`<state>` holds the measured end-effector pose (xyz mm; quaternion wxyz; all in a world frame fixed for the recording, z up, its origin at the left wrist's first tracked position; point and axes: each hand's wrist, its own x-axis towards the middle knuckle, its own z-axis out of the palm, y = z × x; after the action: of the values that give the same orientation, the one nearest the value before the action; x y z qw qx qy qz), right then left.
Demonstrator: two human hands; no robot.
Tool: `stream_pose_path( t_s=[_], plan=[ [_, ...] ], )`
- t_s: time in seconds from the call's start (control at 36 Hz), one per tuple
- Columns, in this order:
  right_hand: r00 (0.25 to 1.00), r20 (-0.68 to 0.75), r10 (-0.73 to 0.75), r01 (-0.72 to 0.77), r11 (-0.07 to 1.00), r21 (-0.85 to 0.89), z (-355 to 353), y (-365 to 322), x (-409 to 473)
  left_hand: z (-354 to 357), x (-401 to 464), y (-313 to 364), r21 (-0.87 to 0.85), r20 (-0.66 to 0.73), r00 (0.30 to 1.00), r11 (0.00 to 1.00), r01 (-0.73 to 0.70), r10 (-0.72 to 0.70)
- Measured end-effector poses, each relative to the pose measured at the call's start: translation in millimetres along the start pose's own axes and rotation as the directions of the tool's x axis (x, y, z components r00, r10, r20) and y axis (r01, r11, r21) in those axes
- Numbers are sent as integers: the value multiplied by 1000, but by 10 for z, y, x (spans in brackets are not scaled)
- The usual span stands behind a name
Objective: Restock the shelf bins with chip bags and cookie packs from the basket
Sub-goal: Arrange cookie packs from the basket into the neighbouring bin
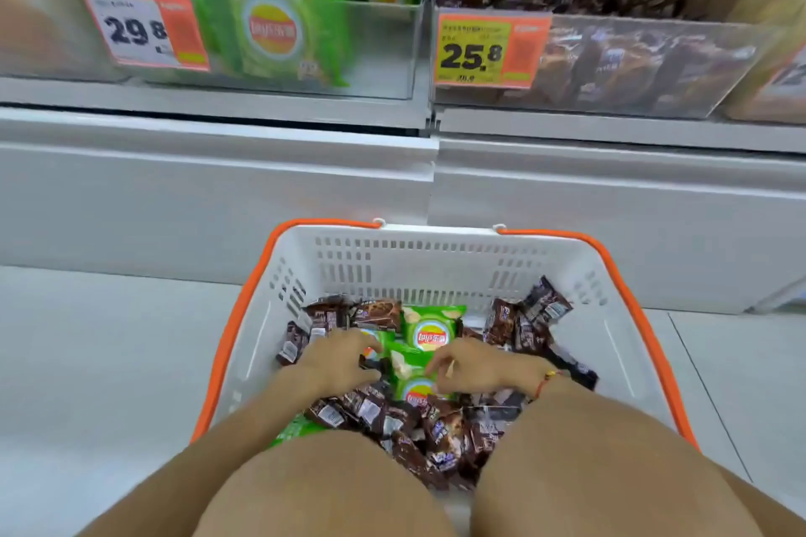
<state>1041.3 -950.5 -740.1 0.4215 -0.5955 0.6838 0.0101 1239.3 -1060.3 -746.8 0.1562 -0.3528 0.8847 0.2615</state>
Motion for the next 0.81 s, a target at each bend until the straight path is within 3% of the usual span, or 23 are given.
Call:
stream_pose_path(
  t_s=[0.06, 0.11, 0.22, 0.31, 0.42, 0.58, 0.67, 0.72, 0.81],
  plan=[
    [994, 95, 53, -52, 999, -11, 194, 71, 67, 144, 11, -79, 88, 129, 992, 996, -12, 0],
    [985, 146, 91, -93, 996, 2, 340, 110, 93, 235, 22, -108, 127, 152, 988, 991, -42, 22],
    [994, 39, 100, -98, 993, -63, 458, 188, 154, 293, 79, -45, 214, 135, 991, 975, -53, 24],
    [991, 42, 124, -121, 991, -54, 492, 229, 198, 339, 111, 29, 300, 163, 987, 952, -54, 5],
    [993, -15, 114, -115, 987, -116, 451, 216, 192, 338, 143, 80, 302, 190, 982, 953, -38, -21],
    [997, -30, 68, -70, 996, -61, 133, 140, 106, 108, 188, 133, 135, 186, 982, 991, 10, -36],
    [996, -81, 28, -25, 999, 41, -120, 60, 14, -81, 197, 233, -163, 183, 983, 986, 14, 16],
    [990, -139, 37, -14, 986, 165, -304, 9, -47, -245, 162, 355, -396, 201, 978, 918, 36, 48],
    [965, -251, 81, 22, 924, 381, -578, -93, -142, -473, 107, 527, -540, 164, 985, 840, 48, 49]
  ],
)
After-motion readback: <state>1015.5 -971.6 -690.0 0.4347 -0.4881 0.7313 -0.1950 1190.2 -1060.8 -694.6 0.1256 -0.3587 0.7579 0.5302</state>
